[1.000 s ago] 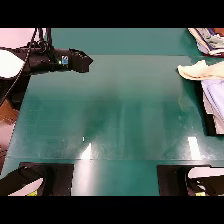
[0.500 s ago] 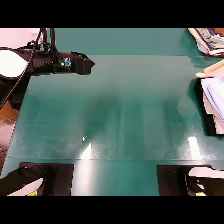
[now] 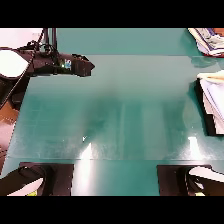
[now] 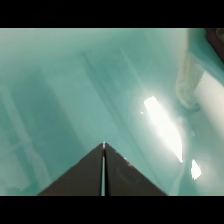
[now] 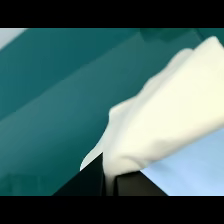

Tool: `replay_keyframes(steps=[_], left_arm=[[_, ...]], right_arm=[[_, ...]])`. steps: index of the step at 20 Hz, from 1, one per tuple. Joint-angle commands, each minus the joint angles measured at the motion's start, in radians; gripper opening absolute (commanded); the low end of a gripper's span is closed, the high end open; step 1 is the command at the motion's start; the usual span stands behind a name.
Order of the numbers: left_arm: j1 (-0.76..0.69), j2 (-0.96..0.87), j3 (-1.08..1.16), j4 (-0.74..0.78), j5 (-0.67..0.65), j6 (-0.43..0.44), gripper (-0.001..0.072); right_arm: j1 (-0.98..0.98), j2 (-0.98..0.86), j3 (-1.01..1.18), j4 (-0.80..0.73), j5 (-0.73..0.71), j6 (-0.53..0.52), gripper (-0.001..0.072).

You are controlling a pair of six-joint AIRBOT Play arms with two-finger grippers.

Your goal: Fold the shirts.

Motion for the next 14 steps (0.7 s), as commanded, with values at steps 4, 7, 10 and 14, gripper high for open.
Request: replay_keyframes(steps=[4,7,10,14], left_arm=[[0.0,-0.001,0.0,0.0,-0.026,0.001,0.0028],[0.0,-0.001,0.0,0.0,-0.028,0.002,0.0028],[0.0,-0.001,0.0,0.0,-0.029,0.005,0.0028],[0.0,-0.001,0.0,0.0,-0.029,0.007,0.0028]], right_arm=[[-0.013,0.161,-0.31,-0.407,0.048,0.034,0.0016],[-0.013,0.206,-0.409,-0.51,0.063,0.048,0.0016],[-0.013,0.225,-0.461,-0.586,0.072,0.067,0.0019],[-0.013,0.225,-0.44,-0.647,0.07,0.09,0.0485]])
